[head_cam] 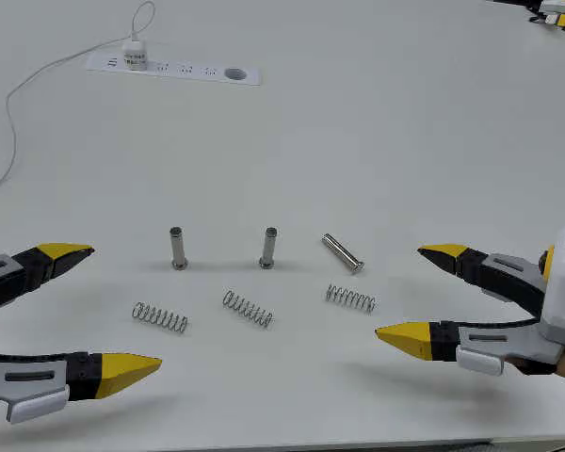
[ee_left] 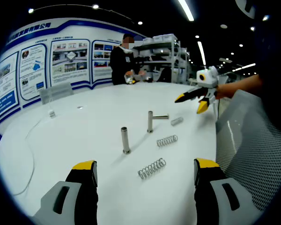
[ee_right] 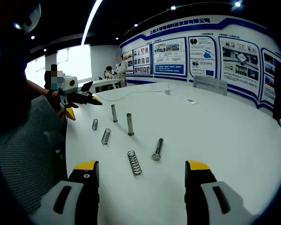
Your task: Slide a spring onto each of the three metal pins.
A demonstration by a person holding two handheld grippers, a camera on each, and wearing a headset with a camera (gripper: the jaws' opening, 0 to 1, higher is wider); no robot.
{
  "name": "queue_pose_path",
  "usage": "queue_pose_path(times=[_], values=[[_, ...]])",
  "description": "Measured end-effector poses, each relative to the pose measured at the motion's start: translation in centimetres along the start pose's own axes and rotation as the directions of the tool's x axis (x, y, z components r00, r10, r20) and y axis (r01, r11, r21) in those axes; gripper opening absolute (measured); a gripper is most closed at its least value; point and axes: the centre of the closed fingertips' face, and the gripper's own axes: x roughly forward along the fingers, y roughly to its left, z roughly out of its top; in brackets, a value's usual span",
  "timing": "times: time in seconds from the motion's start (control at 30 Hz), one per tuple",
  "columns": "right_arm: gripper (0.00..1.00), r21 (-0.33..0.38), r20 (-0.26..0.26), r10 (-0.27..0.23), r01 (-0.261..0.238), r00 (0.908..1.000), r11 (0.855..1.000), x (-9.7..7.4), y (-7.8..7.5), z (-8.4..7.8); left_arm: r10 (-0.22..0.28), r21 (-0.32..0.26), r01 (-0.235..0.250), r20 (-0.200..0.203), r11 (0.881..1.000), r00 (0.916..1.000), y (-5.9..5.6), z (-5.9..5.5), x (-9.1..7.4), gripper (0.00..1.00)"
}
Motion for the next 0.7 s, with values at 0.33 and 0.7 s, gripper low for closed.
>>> queue_pose_path(times=[0.33,0.7], values=[[0.75,-0.003,-0.002,-0.013,0.013,0.9999,1.0,-0.17,-0.18,0.34,-0.004,-0.002,0.004,0.004,1.0,1.0,0.09,0.1,0.04,0.85],[0.74,0.008,-0.001,-0.027,0.027,0.9996,1.0,-0.42,-0.31,0.6,-0.011,-0.002,0.011,0.004,1.0,0.9999,0.24,0.19,0.26,0.85]])
